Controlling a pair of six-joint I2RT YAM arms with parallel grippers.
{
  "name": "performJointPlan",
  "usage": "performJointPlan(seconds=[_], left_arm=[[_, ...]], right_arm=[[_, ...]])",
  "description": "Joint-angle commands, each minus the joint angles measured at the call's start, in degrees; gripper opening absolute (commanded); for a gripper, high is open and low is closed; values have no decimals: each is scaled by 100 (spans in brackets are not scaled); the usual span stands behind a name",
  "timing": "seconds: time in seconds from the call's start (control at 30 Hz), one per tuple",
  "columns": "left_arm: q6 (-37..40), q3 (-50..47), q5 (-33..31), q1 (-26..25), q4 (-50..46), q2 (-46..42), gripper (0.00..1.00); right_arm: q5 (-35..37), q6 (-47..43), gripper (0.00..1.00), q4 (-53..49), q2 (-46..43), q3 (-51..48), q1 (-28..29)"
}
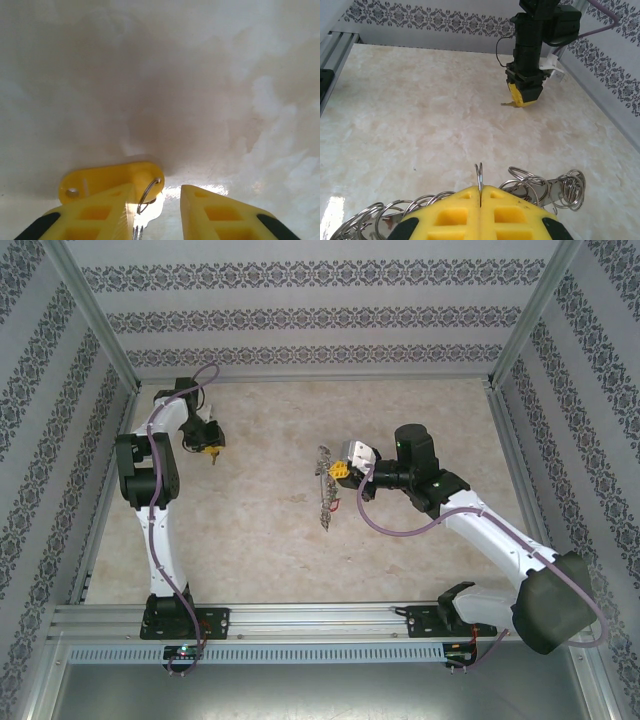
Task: Put the keys on the keyring
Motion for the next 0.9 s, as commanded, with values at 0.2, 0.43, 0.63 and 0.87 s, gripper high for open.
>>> performJointPlan(seconds=[0.2,0.43,0.63,0.87], left_arm=[[208,23,-32,-6,-345,131,14],[342,-51,60,-9,-377,30,4],[1080,-362,1690,-73,-269,-517,0],[1928,-1299,2925,-336,516,-2152,0]], right_arm=[[-44,-123,0,80,-215,245,-62],[-26,-116,0,80,-202,232,-62],[-84,-35,0,23,-103,287,-114],[-26,-171,0,-108,54,418,-114]])
